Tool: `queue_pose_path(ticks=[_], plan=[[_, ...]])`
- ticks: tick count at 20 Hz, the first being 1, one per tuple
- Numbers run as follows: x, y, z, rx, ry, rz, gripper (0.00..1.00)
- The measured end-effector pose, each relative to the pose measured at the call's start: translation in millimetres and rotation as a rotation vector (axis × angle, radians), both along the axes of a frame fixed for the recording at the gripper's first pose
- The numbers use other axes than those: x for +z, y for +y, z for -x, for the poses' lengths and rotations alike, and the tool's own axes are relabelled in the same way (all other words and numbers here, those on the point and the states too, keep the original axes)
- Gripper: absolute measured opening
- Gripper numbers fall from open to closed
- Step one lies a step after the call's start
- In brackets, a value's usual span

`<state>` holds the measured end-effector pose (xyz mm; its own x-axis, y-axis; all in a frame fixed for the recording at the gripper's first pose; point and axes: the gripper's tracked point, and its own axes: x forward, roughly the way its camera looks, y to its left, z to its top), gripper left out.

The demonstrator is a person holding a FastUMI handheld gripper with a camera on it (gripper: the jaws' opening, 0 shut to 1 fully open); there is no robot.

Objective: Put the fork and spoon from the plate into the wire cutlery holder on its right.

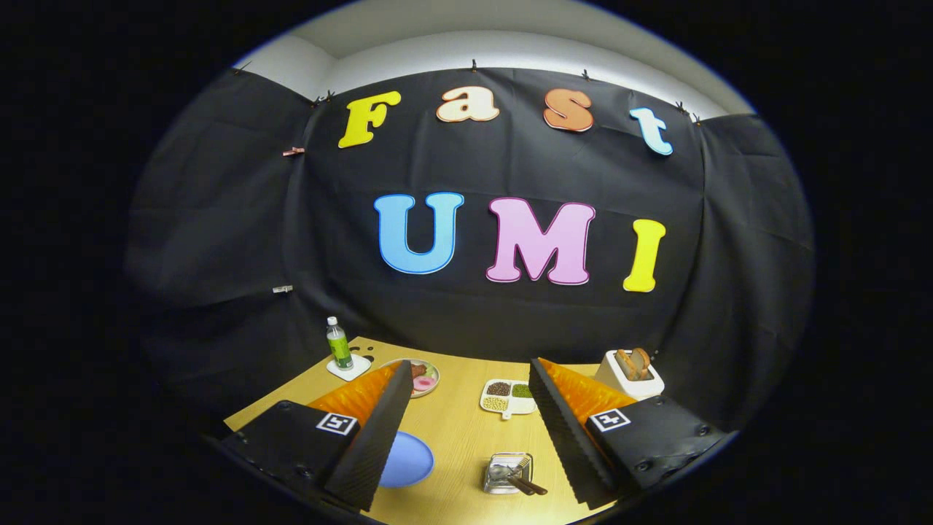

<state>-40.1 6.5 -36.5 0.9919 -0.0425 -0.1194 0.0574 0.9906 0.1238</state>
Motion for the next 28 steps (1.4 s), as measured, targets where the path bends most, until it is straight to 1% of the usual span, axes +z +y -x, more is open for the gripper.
queue_pose_path(ticks=[3,15,19,22,26,28], plan=[[7,8,0,0.003,-0.013,-0.006,0.99],[0,15,-3,0.003,0.016,-0.023,0.98],[11,10,-3,-0.005,-0.008,-0.018,0.99],[16,11,-7,0.044,-0.015,-0.008,0.99],[25,4,-14,0.132,-0.068,0.019,0.99],[22,-1,-16,0.174,-0.070,0.028,0.98]])
